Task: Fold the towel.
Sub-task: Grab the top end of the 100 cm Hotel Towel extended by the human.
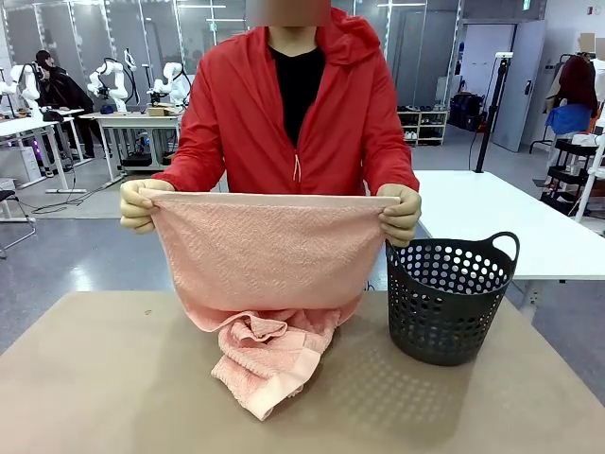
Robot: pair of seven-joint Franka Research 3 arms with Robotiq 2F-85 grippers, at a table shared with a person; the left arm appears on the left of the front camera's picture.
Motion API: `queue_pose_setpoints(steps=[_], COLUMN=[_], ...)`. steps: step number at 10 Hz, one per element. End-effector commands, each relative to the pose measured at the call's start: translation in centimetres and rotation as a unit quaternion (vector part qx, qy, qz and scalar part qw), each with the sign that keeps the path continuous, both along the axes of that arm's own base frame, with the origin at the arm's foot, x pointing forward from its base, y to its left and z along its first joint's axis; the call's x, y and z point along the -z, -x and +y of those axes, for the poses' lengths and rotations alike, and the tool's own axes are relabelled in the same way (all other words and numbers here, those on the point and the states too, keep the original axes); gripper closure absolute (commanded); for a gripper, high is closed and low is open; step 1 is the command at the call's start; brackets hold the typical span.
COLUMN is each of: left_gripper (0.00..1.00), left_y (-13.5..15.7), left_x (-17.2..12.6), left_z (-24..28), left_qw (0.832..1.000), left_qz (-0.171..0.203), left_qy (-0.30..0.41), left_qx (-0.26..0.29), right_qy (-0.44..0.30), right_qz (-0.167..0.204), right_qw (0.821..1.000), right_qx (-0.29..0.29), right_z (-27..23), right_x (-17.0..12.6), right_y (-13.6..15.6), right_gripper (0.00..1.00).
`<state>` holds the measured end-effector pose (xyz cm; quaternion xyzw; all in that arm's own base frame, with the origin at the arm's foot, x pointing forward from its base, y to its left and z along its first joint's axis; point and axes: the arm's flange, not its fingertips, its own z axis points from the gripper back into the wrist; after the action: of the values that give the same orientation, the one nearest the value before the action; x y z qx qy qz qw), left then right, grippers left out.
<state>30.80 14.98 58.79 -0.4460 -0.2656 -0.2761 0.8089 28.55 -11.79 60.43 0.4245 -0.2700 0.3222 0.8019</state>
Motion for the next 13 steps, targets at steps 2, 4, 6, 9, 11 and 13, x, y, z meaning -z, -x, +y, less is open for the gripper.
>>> queue_pose_setpoints(steps=[2, 4, 6, 9, 11, 13], left_gripper=[0.00, 0.00, 0.00, 0.00, 0.00, 0.00], left_y=[2.3, 2.6, 2.0, 1.4, 1.1, 1.6], left_x=[-5.4, -8.8, -10.4, -10.6, -10.7, -10.9], left_z=[-7.1, -11.5, -15.9, -20.8, -21.5, -21.9], left_qw=[0.941, 0.888, 0.841, 0.798, 0.804, 0.790], left_qz=[-0.218, -0.303, -0.350, -0.376, -0.380, -0.384], left_qy=[-0.259, -0.345, -0.405, -0.448, -0.433, -0.450], left_qx=[0.006, 0.038, 0.080, 0.143, 0.144, 0.157], right_qy=[0.164, 0.234, 0.293, 0.339, 0.345, 0.333], right_qz=[-0.134, -0.182, -0.209, -0.234, -0.241, -0.249], right_qw=[0.977, 0.953, 0.927, 0.903, 0.899, 0.899], right_qx=[-0.027, -0.067, -0.102, -0.124, -0.121, -0.138], right_z=[5.2, 9.0, 13.4, 18.6, 19.5, 19.3], right_x=[-5.0, -7.8, -9.8, -11.3, -11.3, -11.1], right_y=[1.9, 2.5, 2.3, 1.4, 1.1, 1.9], right_gripper=[0.00, 0.00, 0.00, 0.00, 0.00, 0.00])
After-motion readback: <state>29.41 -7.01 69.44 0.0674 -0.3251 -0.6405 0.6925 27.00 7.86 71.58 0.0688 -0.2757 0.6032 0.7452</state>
